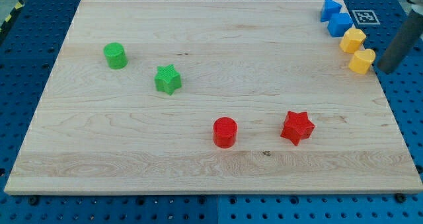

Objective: Move the yellow heart below the yellow hexagon to form a line

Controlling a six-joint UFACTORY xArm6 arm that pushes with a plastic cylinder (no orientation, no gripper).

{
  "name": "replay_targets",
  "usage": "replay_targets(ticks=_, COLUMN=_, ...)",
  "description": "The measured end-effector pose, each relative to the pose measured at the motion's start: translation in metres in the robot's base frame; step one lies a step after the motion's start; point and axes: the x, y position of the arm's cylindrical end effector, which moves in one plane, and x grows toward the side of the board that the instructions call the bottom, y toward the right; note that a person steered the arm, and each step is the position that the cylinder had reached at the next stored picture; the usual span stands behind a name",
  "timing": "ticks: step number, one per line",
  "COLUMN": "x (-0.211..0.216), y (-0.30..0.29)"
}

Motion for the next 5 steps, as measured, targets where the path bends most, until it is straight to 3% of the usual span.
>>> replay_targets(ticks=2, x=0.003, y=0.013)
replay_targets(ticks=4, x=0.038, y=0.009)
replay_targets(ticks=5, x=0.025, y=-0.002)
